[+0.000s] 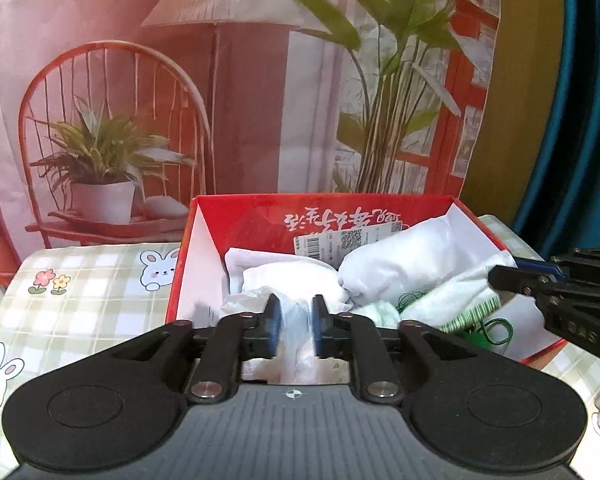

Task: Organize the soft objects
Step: 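Carry the white plastic bag into the red box and release it, then withdraw the right tool and reach toward the orange floral pouch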

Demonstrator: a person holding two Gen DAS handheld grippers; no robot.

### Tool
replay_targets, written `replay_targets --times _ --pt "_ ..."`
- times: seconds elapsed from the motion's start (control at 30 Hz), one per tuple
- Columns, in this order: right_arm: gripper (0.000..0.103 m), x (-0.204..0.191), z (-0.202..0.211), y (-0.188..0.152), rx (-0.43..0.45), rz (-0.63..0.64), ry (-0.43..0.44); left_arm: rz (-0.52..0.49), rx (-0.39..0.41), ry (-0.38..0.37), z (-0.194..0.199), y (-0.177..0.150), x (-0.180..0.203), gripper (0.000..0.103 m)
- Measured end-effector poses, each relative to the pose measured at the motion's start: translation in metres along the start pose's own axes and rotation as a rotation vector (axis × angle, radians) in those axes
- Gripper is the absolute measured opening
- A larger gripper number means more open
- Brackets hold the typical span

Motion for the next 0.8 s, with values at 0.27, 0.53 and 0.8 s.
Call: replay_targets --times 0.27,0.53,0.8 --pt "0.01 0.001 -0.021 -0.006 -0.04 -0.031 -0.078 -0.004 0.019 0.003 0.008 0.003 -0.001 0.064" --pt "0.036 -0.005 -0.009 -0.007 -0.04 -0.047 -0.092 0.009 0.046 -0.03 0.033 0.003 0.0 0.075" --pt "0.049 -0.017 0.054 -0.001 0.071 -0.124 0.005 0.014 0.053 -0.073 0.076 -0.014 -0.002 0.075"
Point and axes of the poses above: each gripper's, at about its wrist camera, not at the fingertips, and z roughly against the way its jaws point, x to its right, y to its top, the point moved 7 cm from there along -z, roughly the way its jaws point, and after that the axes turned 6 degrees about x, right-handed, at the moved point
